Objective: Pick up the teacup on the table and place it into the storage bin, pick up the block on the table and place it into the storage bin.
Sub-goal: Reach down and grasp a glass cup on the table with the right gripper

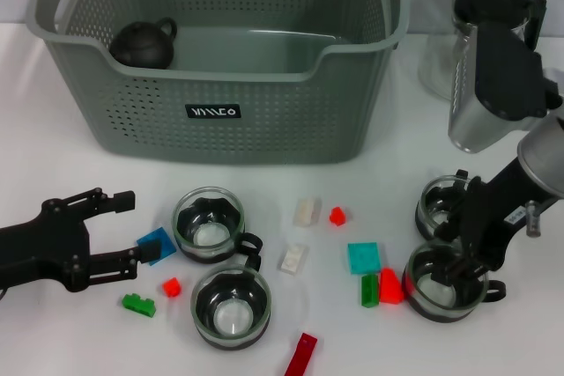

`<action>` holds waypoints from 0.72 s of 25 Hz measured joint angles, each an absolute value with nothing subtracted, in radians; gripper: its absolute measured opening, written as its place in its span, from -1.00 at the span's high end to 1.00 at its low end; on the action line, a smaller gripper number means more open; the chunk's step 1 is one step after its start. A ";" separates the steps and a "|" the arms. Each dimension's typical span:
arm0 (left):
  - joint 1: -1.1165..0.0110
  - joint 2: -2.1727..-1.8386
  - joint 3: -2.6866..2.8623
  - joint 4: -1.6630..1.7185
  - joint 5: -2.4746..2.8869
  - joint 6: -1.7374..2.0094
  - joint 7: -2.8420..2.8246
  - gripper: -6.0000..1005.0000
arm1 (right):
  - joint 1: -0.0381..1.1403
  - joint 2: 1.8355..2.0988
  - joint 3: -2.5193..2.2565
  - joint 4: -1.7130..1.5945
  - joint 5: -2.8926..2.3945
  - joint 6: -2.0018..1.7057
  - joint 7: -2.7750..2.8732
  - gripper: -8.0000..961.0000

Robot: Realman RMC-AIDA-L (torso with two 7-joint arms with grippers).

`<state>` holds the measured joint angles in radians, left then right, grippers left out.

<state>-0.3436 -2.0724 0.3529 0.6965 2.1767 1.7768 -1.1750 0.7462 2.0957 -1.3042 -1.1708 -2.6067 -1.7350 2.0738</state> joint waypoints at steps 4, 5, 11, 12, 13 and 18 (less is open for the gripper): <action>-0.344 -2.072 0.353 0.696 2.177 1.776 -1.175 -0.71 | 0.741 2.096 -1.296 -1.184 -2.611 -1.735 2.073 -0.34; -0.344 -2.072 0.353 0.696 2.177 1.776 -1.175 -0.71 | 0.741 2.096 -1.296 -1.184 -2.611 -1.735 2.073 -0.34; -0.345 -2.072 0.353 0.697 2.177 1.776 -1.175 -0.70 | 0.735 2.097 -1.291 -1.195 -2.569 -1.790 2.063 -0.34; -0.346 -2.072 0.353 0.696 2.177 1.775 -1.175 -0.70 | 0.735 2.095 -1.289 -1.196 -2.556 -1.805 2.063 -0.34; -0.346 -2.072 0.353 0.696 2.177 1.775 -1.175 -0.70 | 0.735 2.095 -1.289 -1.196 -2.551 -1.816 2.063 -0.34; -0.344 -2.074 0.353 0.696 2.177 1.773 -1.175 -0.70 | 0.732 2.098 -1.317 -1.156 -2.567 -1.809 2.063 -0.34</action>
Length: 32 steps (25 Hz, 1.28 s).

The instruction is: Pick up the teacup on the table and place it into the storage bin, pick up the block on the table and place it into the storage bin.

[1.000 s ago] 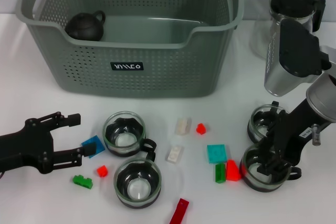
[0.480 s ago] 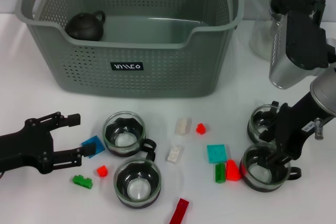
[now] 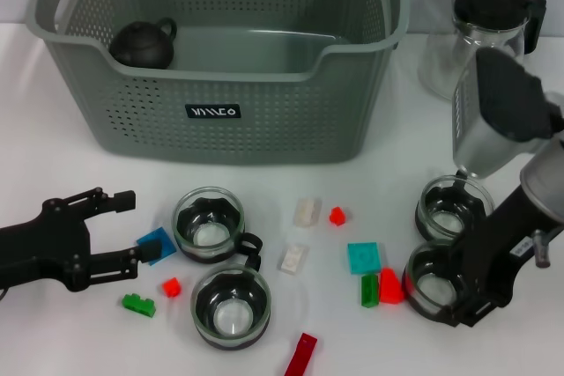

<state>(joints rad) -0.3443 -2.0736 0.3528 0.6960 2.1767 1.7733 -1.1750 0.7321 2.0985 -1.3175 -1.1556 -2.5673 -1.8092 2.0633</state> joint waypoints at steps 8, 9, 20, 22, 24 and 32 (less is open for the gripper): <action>-0.342 -2.076 0.353 0.692 2.177 1.772 -1.175 -0.70 | 0.723 2.100 -1.352 -1.096 -2.576 -1.752 2.062 -0.32; -0.342 -2.076 0.353 0.689 2.177 1.772 -1.175 -0.70 | 0.722 2.100 -1.355 -1.090 -2.576 -1.745 2.062 -0.30; -0.338 -2.080 0.353 0.679 2.177 1.759 -1.169 -0.70 | 0.714 2.101 -1.381 -1.079 -2.551 -1.729 2.064 0.00; -0.338 -2.080 0.353 0.678 2.177 1.759 -1.166 -0.70 | 0.715 2.101 -1.383 -1.078 -2.552 -1.731 2.066 0.19; -0.337 -2.080 0.353 0.675 2.177 1.759 -1.166 -0.70 | 0.715 2.102 -1.385 -1.075 -2.553 -1.731 2.068 0.44; -0.337 -2.080 0.352 0.672 2.177 1.759 -1.166 -0.70 | 0.708 2.101 -1.392 -1.102 -2.555 -1.741 2.079 0.85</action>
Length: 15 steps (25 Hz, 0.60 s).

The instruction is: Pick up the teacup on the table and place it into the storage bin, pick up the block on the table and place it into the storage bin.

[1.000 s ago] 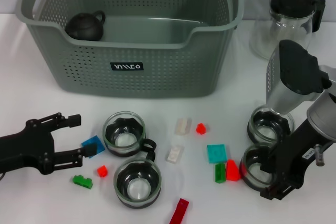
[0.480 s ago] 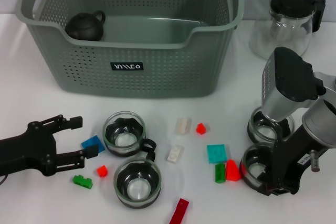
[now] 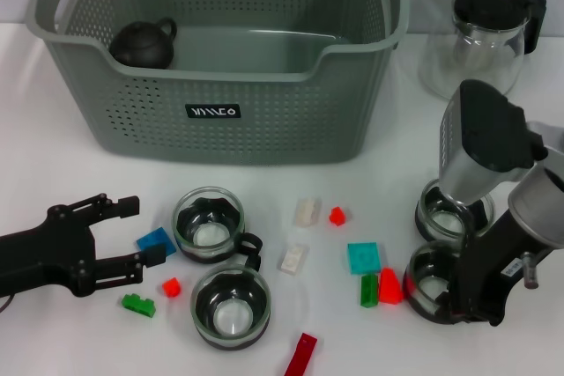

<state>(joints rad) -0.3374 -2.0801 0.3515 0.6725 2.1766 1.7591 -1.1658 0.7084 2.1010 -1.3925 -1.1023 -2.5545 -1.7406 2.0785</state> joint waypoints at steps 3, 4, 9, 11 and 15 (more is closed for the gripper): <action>-0.337 -2.080 0.352 0.673 2.177 1.759 -1.166 -0.70 | 0.698 2.100 -1.389 -1.163 -2.555 -1.774 2.096 0.85; -0.337 -2.080 0.352 0.673 2.177 1.759 -1.166 -0.70 | 0.693 2.099 -1.386 -1.193 -2.555 -1.787 2.104 0.85; -0.337 -2.080 0.350 0.673 2.177 1.760 -1.166 -0.70 | 0.681 2.098 -1.351 -1.296 -2.555 -1.840 2.123 0.85; -0.337 -2.080 0.350 0.673 2.177 1.760 -1.166 -0.70 | 0.681 2.097 -1.350 -1.301 -2.559 -1.840 2.126 0.86; -0.337 -2.080 0.348 0.673 2.177 1.760 -1.166 -0.70 | 0.684 2.098 -1.347 -1.298 -2.554 -1.845 2.120 0.86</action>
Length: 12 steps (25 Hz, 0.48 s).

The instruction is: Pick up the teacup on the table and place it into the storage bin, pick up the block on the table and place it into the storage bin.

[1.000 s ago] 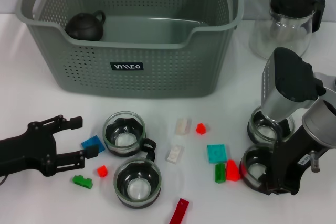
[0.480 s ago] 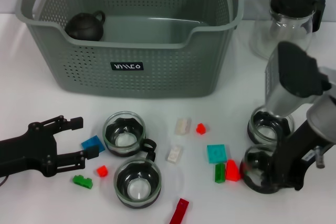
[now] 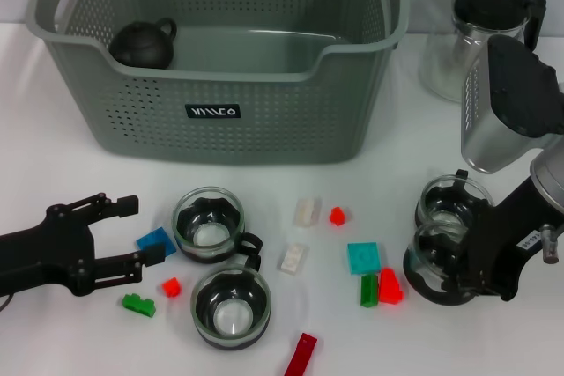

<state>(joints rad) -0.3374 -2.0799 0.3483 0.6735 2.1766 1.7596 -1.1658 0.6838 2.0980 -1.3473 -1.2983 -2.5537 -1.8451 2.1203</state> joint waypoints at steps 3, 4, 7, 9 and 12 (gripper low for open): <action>-0.337 -2.079 0.348 0.673 2.177 1.759 -1.166 -0.70 | 0.689 2.097 -1.323 -1.315 -2.534 -1.882 2.115 0.86; -0.337 -2.078 0.347 0.673 2.177 1.759 -1.166 -0.70 | 0.690 2.097 -1.303 -1.330 -2.520 -1.906 2.110 0.86; -0.337 -2.078 0.347 0.673 2.177 1.759 -1.165 -0.70 | 0.693 2.094 -1.237 -1.391 -2.483 -1.949 2.102 0.86; -0.337 -2.077 0.347 0.673 2.177 1.759 -1.164 -0.70 | 0.692 2.093 -1.190 -1.439 -2.455 -1.966 2.101 0.87; -0.337 -2.077 0.347 0.673 2.177 1.758 -1.164 -0.71 | 0.688 2.090 -1.151 -1.486 -2.411 -1.978 2.096 0.86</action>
<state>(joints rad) -0.3375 -2.0770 0.3466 0.6734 2.1766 1.7578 -1.1643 0.6882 2.0898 -1.1509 -1.4857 -2.4109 -1.9779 2.0956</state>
